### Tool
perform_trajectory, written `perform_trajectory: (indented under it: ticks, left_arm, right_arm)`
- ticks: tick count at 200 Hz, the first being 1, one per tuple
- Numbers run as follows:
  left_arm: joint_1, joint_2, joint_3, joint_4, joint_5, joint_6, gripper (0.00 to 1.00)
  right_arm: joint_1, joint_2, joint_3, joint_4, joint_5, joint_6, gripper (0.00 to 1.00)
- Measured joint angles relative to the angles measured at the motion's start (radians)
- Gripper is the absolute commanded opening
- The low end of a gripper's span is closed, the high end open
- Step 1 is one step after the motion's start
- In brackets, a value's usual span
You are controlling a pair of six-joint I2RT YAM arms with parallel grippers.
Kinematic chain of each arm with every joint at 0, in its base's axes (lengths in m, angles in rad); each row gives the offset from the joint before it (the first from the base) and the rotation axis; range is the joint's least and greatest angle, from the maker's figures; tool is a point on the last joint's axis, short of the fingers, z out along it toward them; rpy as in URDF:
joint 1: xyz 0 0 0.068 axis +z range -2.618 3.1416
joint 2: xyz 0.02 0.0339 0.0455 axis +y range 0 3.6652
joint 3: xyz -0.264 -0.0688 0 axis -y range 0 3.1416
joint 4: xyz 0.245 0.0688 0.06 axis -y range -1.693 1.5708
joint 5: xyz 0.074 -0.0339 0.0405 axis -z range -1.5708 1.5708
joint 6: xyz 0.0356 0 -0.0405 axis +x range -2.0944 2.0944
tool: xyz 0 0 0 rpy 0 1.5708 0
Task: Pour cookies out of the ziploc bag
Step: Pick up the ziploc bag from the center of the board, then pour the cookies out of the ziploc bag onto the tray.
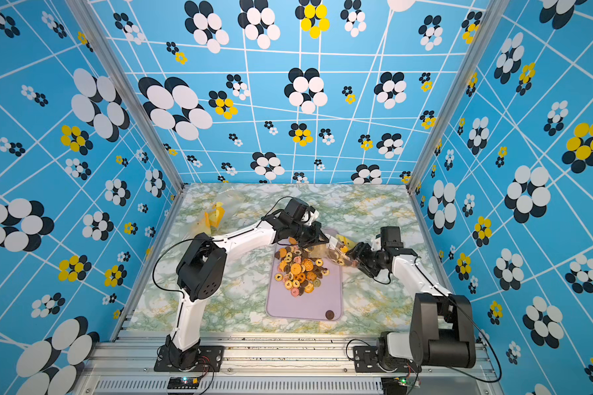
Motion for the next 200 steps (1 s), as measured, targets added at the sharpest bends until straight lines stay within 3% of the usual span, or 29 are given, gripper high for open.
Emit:
perform_trajectory:
  ticks: [52, 93, 127, 200]
  left_arm:
    - [0.029, 0.017, 0.000, 0.002, 0.000, 0.000, 0.00]
    - [0.031, 0.028, 0.000, 0.003, 0.005, 0.000, 0.00]
    - [0.031, 0.029, 0.000, 0.003, 0.008, -0.001, 0.00]
    - [0.031, 0.030, 0.000, 0.009, 0.008, -0.011, 0.00]
  right_arm:
    - [0.052, 0.026, 0.209, -0.061, -0.052, -0.036, 0.63]
    - [0.053, -0.029, 0.213, -0.231, 0.121, -0.148, 0.55]
    - [0.051, -0.006, 0.212, -0.296, 0.220, -0.195, 0.54]
    - [0.051, 0.018, 0.142, -0.304, 0.225, -0.217, 0.46]
